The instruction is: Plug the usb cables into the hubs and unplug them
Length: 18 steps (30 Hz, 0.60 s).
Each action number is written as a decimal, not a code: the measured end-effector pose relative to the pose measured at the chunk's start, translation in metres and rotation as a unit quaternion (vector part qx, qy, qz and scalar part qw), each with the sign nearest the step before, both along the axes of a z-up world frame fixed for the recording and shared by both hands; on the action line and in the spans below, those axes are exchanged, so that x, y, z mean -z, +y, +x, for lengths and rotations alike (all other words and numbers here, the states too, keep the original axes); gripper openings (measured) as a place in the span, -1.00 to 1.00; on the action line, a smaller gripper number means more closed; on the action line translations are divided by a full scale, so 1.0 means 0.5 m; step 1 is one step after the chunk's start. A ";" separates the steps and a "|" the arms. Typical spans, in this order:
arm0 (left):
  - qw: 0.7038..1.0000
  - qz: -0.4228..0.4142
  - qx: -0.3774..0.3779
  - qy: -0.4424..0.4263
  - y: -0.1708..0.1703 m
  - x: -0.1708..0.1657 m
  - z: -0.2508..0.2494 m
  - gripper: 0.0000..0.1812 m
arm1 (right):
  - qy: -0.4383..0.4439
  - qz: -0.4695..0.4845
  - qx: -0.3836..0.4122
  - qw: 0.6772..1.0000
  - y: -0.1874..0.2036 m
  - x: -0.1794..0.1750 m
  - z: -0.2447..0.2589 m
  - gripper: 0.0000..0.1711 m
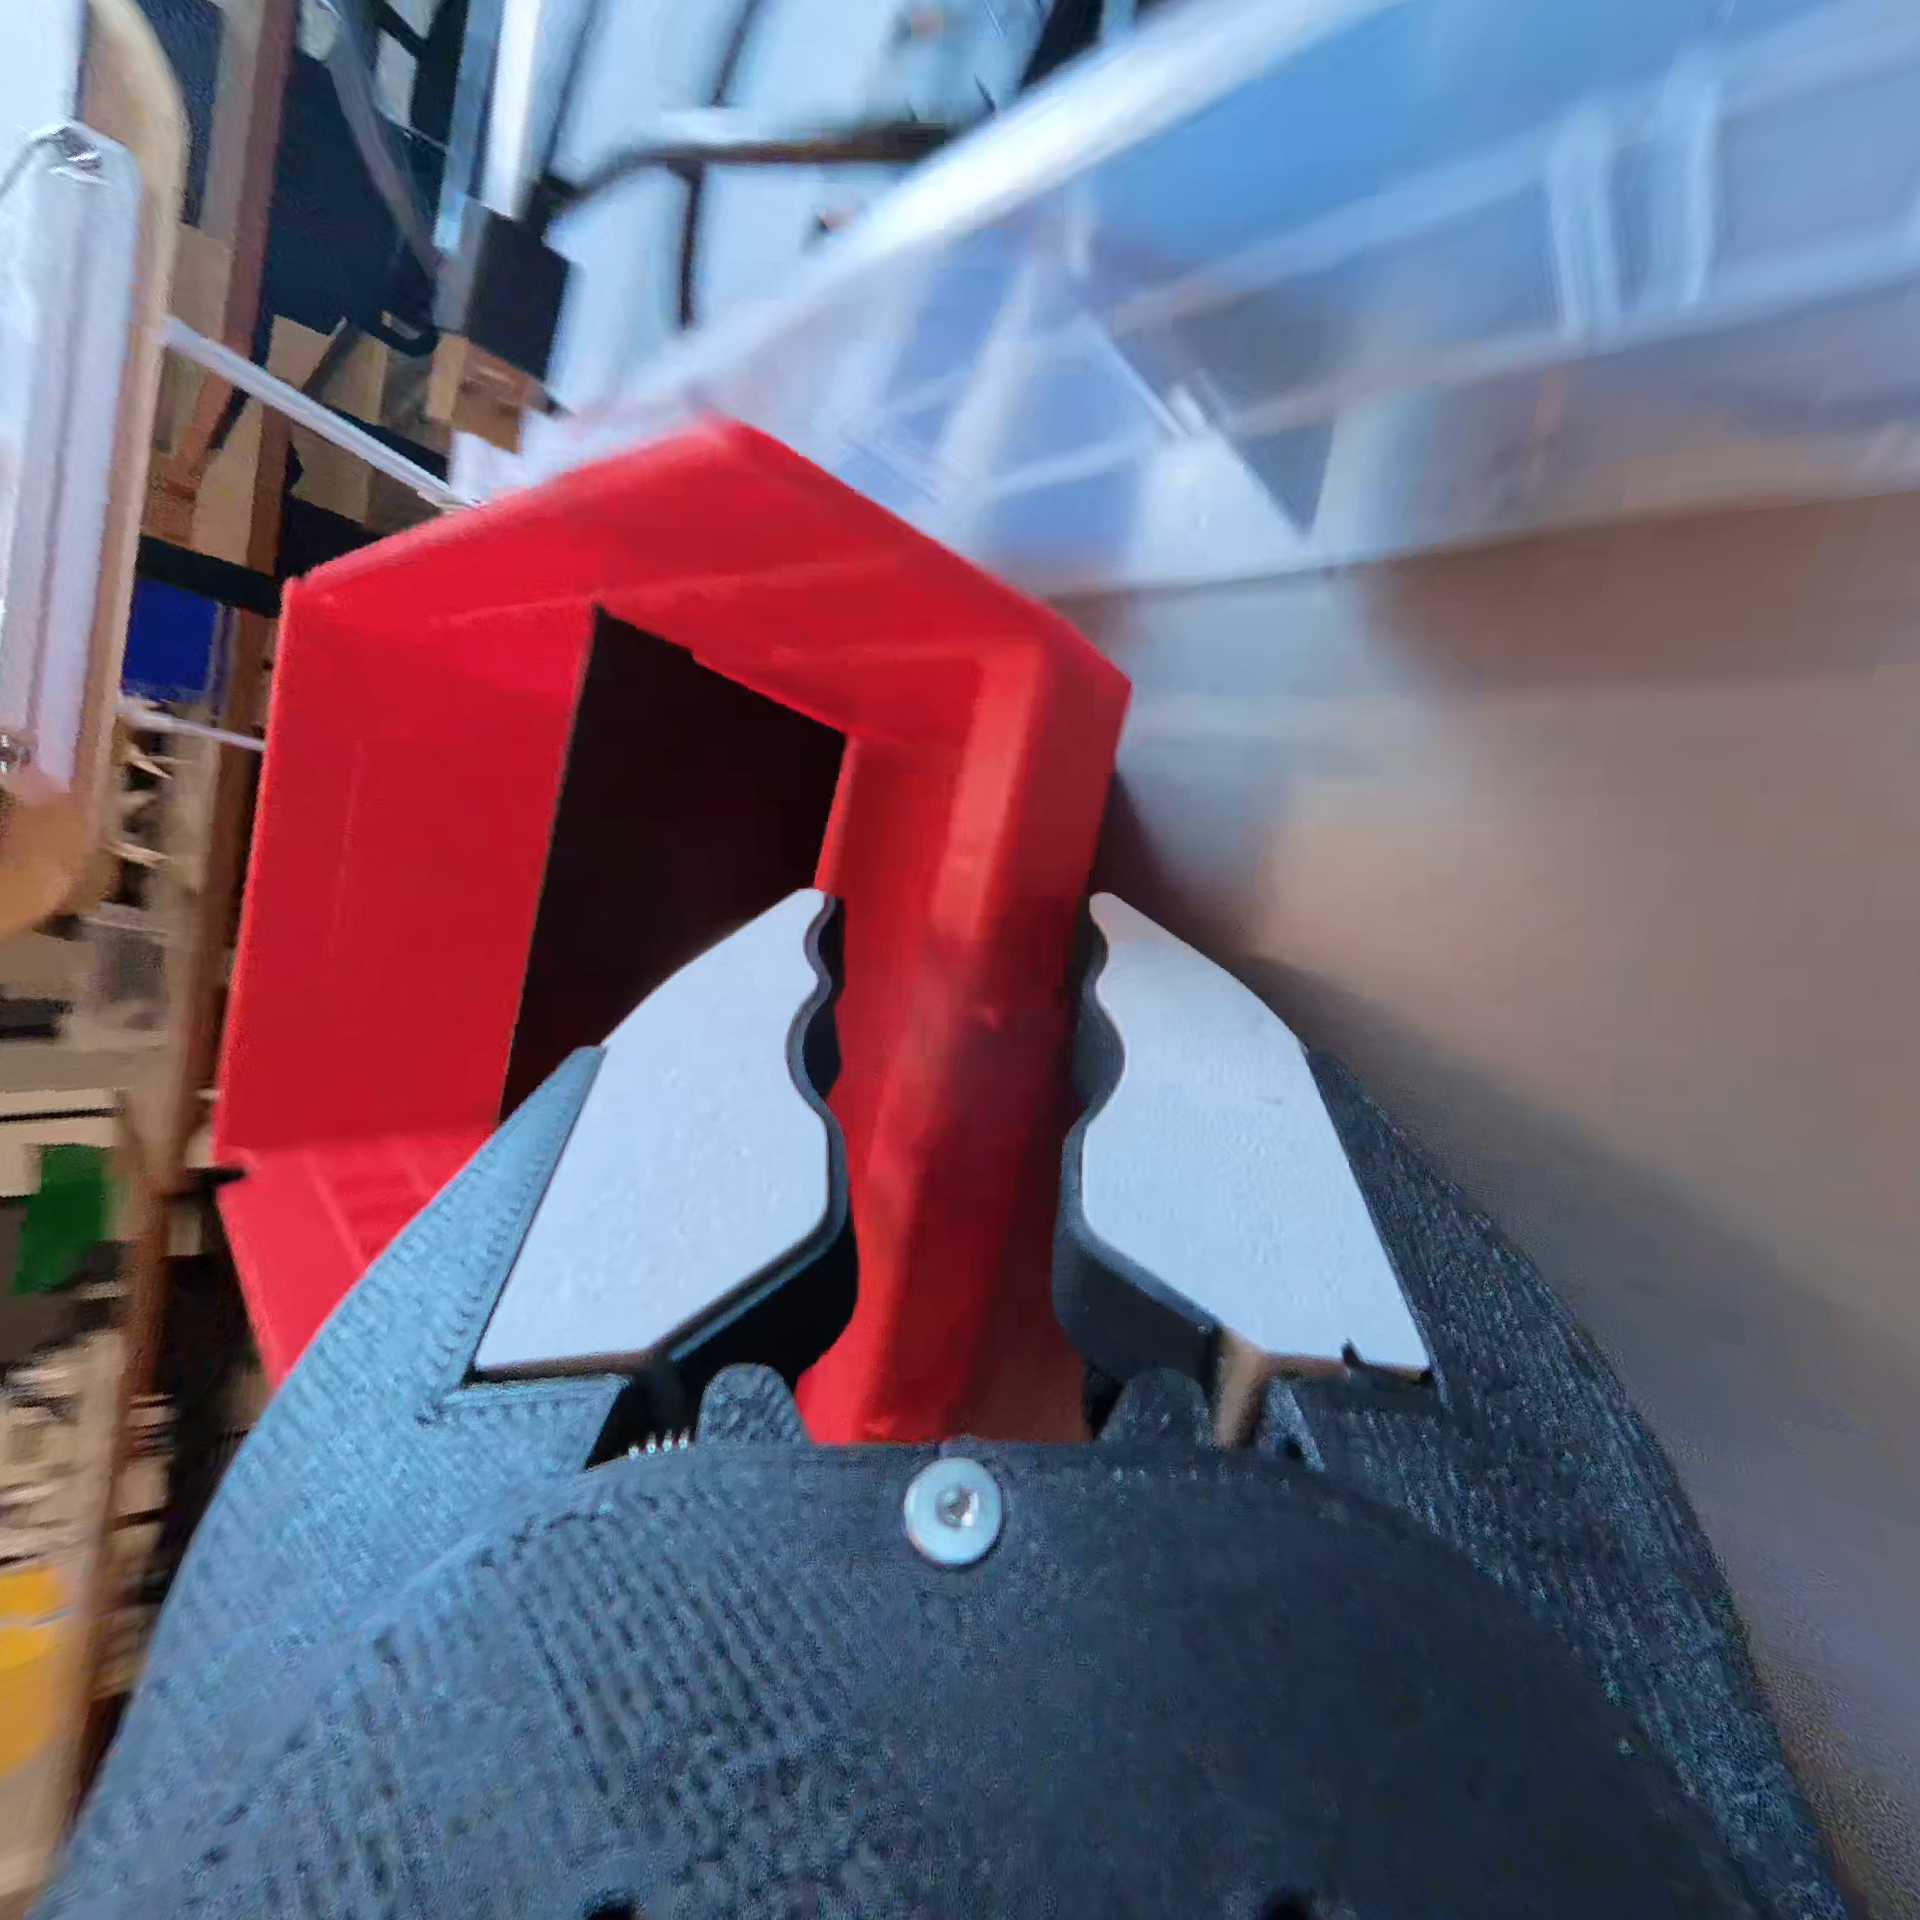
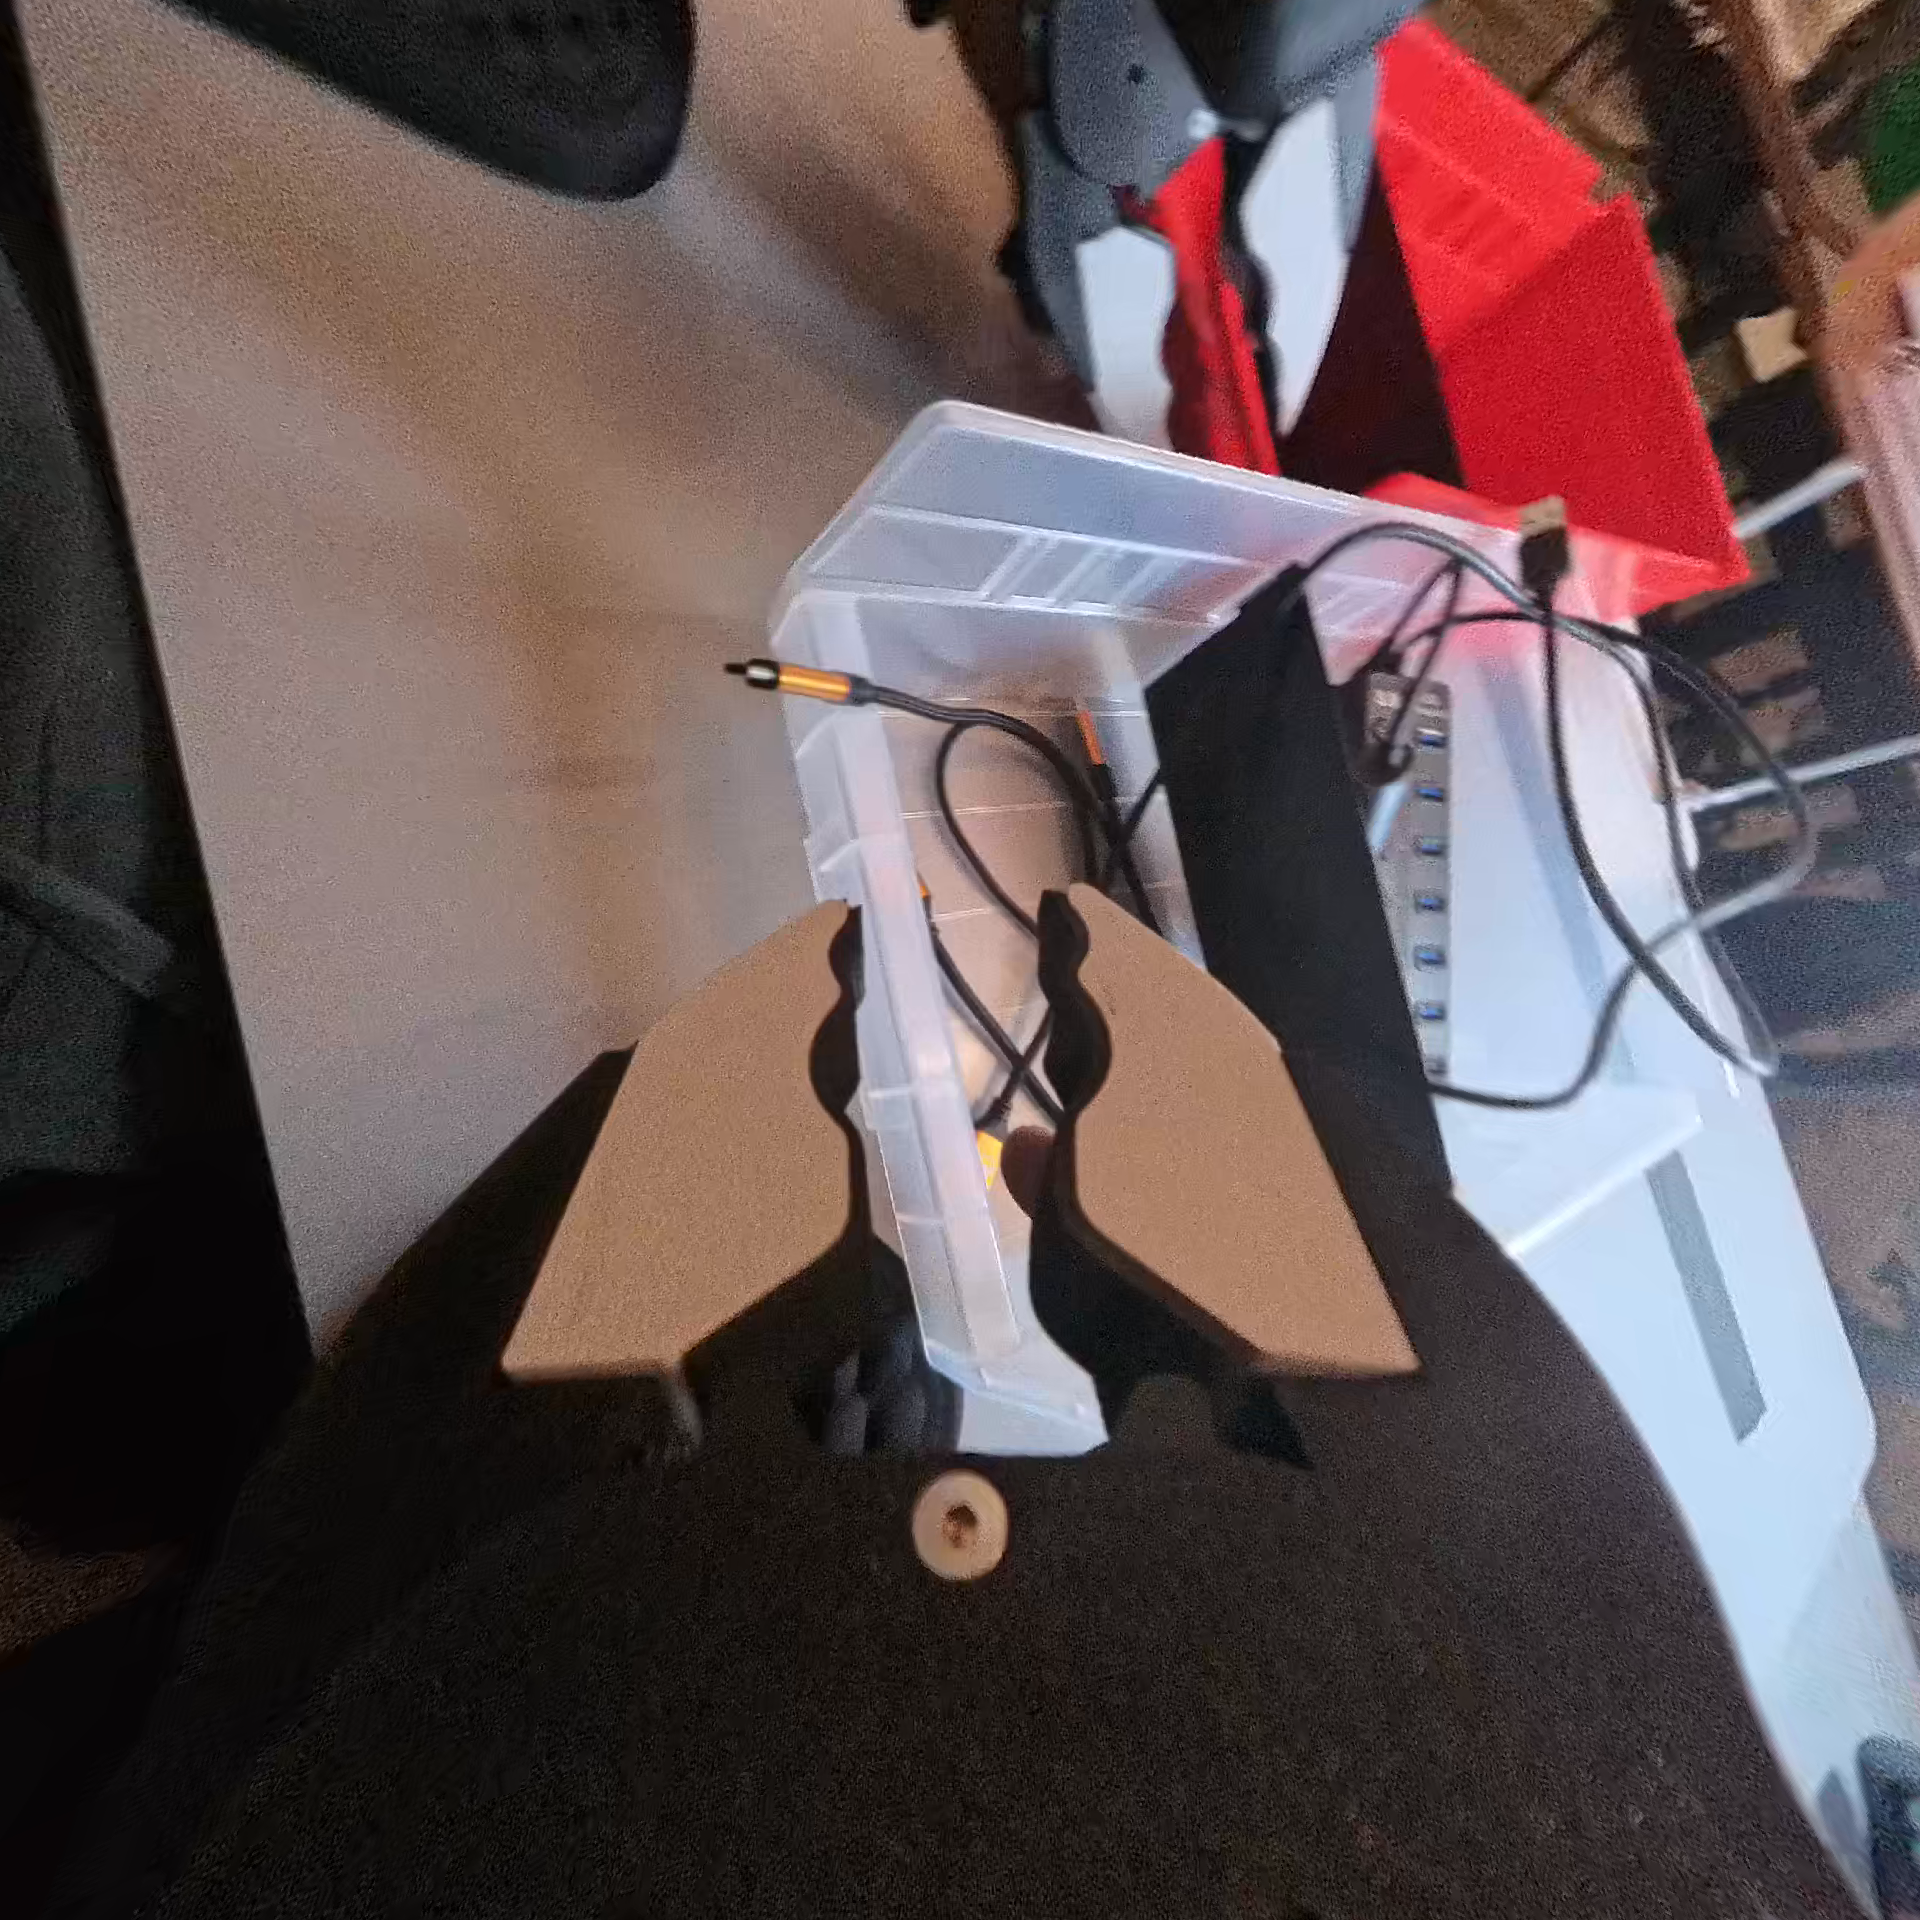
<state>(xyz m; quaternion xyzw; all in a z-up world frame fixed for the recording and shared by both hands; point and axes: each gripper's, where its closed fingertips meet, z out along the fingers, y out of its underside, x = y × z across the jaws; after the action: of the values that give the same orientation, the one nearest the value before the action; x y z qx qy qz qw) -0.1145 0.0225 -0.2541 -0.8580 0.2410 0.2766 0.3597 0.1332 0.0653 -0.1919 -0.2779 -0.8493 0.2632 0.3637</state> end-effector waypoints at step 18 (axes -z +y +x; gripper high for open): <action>0.867 0.258 -0.136 -0.404 0.016 -0.078 0.325 -0.49 | 0.055 -0.234 0.356 0.903 0.229 0.091 -0.014 -0.47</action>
<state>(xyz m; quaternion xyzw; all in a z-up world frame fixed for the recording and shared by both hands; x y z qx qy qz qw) 0.0479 0.0307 -0.2150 -0.7955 -0.1241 0.0042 0.5931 0.1260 0.1796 -0.2374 -0.6240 -0.5862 0.3224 0.4040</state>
